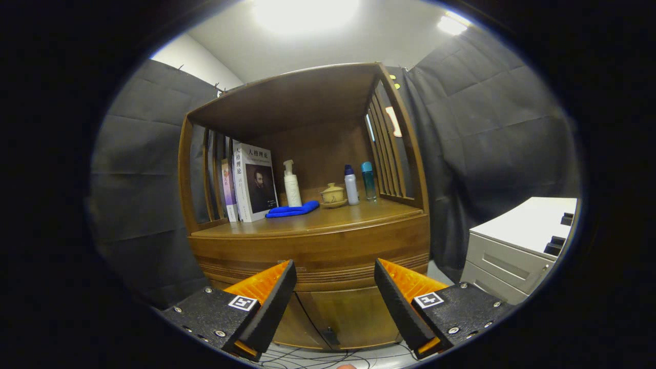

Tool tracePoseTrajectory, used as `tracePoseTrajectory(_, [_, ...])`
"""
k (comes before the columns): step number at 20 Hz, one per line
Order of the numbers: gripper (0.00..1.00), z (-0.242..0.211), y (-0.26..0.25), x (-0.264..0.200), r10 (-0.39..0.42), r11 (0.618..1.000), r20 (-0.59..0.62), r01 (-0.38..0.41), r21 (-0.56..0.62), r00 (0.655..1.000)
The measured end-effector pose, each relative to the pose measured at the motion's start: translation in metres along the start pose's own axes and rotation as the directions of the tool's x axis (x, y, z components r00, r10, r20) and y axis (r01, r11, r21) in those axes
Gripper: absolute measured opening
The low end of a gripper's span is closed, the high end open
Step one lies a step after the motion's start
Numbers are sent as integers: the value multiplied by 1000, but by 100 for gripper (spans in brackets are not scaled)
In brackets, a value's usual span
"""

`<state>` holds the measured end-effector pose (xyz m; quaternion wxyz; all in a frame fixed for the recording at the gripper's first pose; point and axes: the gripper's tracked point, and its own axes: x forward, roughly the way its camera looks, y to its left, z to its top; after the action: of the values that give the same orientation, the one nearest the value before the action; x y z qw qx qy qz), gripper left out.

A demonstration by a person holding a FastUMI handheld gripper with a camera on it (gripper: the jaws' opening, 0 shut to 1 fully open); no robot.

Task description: Pull open the drawer, take out the items inside it, and place them on the countertop above the cabinet.

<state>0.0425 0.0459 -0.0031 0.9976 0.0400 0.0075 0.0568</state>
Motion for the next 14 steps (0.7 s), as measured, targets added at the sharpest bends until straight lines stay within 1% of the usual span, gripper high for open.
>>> tracePoseTrajectory(4, [95, -9, 25, 35, 38, 999, -22, -38, -24, 999])
tracePoseTrajectory(8, [95, -22, 46, 57, 65, 998, -40, -66, -15, 997])
tracePoseTrajectory(14, [95, -48, 68, 90, 89, 994, -101, -95, -54, 991])
